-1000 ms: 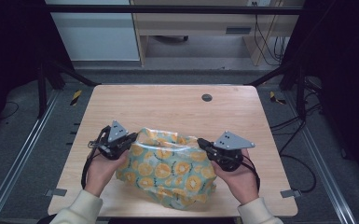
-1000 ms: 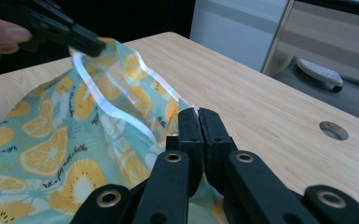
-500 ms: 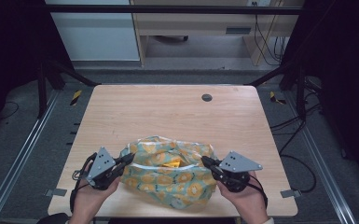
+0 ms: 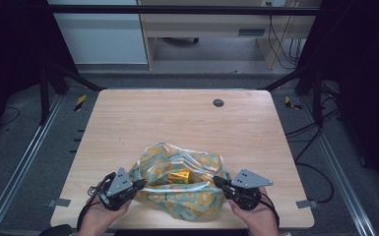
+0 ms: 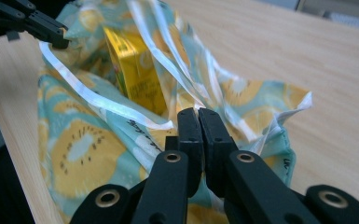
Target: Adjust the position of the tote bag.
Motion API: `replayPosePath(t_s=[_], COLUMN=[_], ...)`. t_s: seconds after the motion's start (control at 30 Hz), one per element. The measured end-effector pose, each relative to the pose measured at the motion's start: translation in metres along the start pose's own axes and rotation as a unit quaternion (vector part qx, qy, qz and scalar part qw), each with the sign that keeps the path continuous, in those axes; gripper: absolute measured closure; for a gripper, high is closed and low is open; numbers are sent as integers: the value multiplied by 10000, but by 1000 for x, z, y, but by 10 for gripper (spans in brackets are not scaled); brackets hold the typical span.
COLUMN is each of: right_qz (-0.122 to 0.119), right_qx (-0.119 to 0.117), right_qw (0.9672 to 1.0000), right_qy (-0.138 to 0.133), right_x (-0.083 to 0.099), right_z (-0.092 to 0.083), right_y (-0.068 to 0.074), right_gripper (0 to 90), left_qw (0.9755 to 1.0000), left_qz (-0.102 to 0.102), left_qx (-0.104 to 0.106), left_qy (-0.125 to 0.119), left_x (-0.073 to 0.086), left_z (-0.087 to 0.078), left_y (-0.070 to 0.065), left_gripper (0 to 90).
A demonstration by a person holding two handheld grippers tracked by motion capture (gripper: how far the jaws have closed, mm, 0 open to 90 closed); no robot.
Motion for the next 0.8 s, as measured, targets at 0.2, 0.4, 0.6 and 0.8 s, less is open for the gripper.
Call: replayPosePath(t_s=[0.2,0.4,0.6,0.8], right_qz=[257,275,93,-94], right_qx=[-156,-242,-303,-537], right_qw=[9990,9991,9995,9981], right_qy=[335,220,30,277], right_x=[18,17,9,16], right_z=[9,5,-4,-5], right_y=[-4,-2,9,21], right_gripper=[881,884,884,886], left_qw=[9991,9991,9994,9987], left_qz=[159,151,110,152], left_qx=[62,57,39,307], left_qy=[401,400,317,369], left_x=[8,8,8,13], left_z=[15,15,9,3], left_y=[-3,-2,-1,-2], left_gripper=[900,900,900,900])
Point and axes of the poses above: each handheld gripper's, and its own axes: z roughly forward along the jaws, x roughly out of its underside, y roughly to its left, the point moved 5 cm from there along z, roughly forward along the jaws, and after that the axes turned 13 degrees about -x, right-handed, at the moved point
